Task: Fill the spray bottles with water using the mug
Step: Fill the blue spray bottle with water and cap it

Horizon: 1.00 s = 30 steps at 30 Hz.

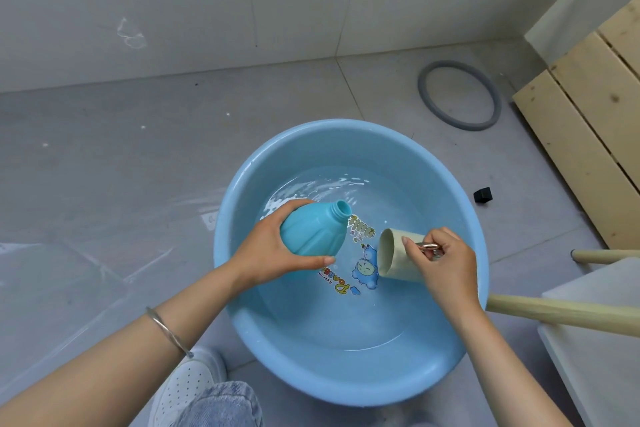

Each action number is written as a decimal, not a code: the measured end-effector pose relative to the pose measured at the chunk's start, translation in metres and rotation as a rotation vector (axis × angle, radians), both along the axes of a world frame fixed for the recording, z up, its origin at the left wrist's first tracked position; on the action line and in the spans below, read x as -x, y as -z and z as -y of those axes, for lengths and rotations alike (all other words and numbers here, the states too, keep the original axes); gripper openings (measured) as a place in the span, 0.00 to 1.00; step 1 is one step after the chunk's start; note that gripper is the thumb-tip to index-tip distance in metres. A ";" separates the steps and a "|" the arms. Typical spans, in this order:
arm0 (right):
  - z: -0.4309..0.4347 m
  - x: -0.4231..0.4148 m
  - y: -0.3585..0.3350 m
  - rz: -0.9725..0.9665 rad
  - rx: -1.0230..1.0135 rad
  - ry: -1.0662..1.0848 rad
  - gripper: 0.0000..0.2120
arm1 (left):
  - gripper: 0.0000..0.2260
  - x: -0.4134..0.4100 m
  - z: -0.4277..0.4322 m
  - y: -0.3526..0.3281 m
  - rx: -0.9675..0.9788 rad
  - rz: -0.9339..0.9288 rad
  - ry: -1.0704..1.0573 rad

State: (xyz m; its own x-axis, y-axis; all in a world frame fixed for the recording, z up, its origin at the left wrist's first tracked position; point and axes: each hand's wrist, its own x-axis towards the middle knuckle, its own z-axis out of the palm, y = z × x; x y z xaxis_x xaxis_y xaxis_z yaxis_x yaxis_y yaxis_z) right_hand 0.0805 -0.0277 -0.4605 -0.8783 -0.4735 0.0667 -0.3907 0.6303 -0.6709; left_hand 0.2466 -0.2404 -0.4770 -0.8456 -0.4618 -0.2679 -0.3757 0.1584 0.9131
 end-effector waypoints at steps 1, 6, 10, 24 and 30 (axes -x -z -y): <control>0.000 0.000 0.000 -0.003 0.000 -0.001 0.21 | 0.38 0.000 0.000 0.000 0.000 0.003 -0.002; 0.001 -0.001 0.000 0.038 0.024 0.020 0.21 | 0.38 -0.001 0.000 0.000 -0.031 0.011 -0.002; 0.000 0.001 -0.008 0.113 0.109 0.101 0.21 | 0.39 0.000 0.000 -0.001 -0.033 0.008 -0.005; 0.021 -0.013 -0.091 0.208 0.516 0.105 0.22 | 0.37 0.000 -0.001 -0.001 -0.028 0.003 -0.017; 0.034 -0.023 -0.110 0.010 0.466 -0.002 0.19 | 0.38 0.000 -0.001 0.000 -0.017 0.002 0.000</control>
State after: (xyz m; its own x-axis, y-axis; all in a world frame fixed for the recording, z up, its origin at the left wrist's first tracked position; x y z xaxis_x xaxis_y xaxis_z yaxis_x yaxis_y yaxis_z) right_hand 0.1033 -0.0622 -0.3509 -0.8791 -0.3967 0.2643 -0.3838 0.2601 -0.8860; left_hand 0.2468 -0.2394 -0.4771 -0.8449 -0.4575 -0.2772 -0.3775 0.1429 0.9149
